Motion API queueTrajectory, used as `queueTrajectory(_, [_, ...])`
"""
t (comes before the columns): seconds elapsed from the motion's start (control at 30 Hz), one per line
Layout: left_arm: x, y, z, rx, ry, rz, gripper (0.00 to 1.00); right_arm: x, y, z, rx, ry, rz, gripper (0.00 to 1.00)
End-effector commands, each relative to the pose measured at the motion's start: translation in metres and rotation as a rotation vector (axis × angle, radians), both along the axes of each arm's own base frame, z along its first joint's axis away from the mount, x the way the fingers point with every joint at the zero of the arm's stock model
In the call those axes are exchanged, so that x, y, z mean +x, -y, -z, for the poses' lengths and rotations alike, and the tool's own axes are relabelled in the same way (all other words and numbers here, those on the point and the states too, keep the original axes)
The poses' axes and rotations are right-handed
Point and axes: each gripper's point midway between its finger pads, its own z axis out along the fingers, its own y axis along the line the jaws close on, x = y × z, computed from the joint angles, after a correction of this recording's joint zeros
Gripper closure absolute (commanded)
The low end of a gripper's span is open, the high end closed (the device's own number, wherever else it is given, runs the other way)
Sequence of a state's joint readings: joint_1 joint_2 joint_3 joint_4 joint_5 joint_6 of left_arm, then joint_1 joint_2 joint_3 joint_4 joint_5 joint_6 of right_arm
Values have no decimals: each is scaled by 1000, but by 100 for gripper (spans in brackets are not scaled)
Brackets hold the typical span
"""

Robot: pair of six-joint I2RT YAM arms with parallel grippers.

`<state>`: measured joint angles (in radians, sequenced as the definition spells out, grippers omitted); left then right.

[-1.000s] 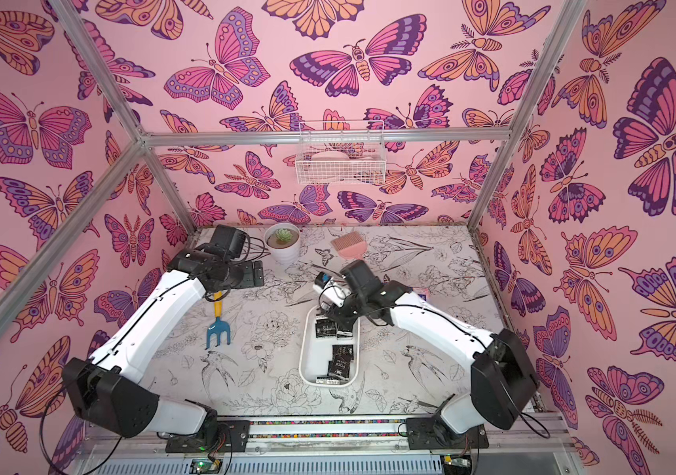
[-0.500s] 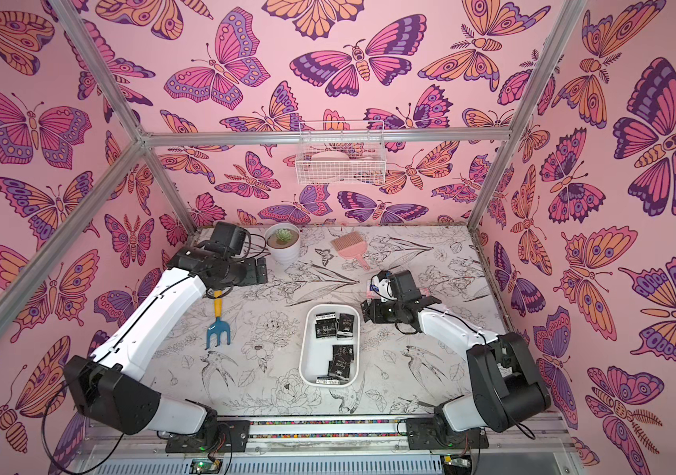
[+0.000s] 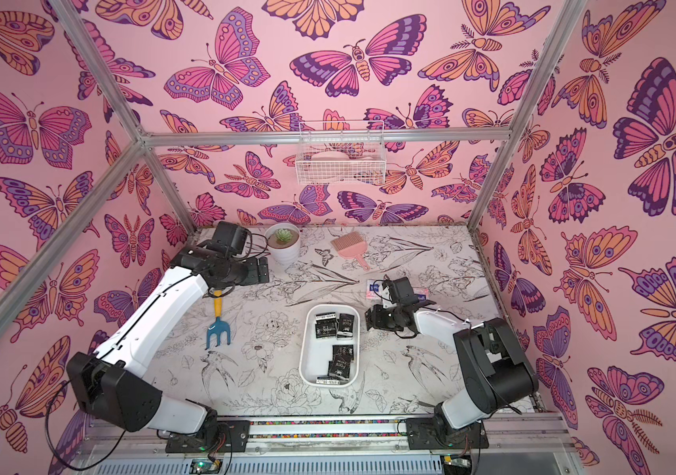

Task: Take the pocket tissues out of the storage box
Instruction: Place the pocket tissues at the center of the board.

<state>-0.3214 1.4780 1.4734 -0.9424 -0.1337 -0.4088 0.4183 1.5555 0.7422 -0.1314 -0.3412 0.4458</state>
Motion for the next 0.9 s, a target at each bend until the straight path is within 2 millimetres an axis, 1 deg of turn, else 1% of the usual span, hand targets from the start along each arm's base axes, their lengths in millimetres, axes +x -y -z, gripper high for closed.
queueTrajectory(0.0, [0,2,-3,-4,7,7,0,8,2,-6,-17,-3,19,69])
queueTrajectory(0.13, [-2,0,-4,2,13,8,0,7,19,-13,-114,11,37,60])
queueTrajectory(0.23, [-2,0,-6,4,18,8,0,6,31,-24,-176,41,40,54])
queueTrajectory(0.33, [-2,1,-5,-2,13,8,0,4,40,-33,-220,73,38,52])
queueTrajectory(0.4, [-2,2,-5,-4,14,9,0,2,42,-33,-235,79,25,52])
queueTrajectory(0.53, [-2,5,-4,-9,13,15,0,0,44,-19,-260,48,8,51])
queueTrajectory(0.73, [-5,7,-2,-6,6,22,0,5,48,4,-284,25,46,51])
queueTrajectory(0.8, [-5,6,-3,-3,9,22,0,7,44,9,-274,17,46,52])
queueTrajectory(0.87, [-6,6,-3,1,11,23,0,8,40,21,-263,-12,47,55])
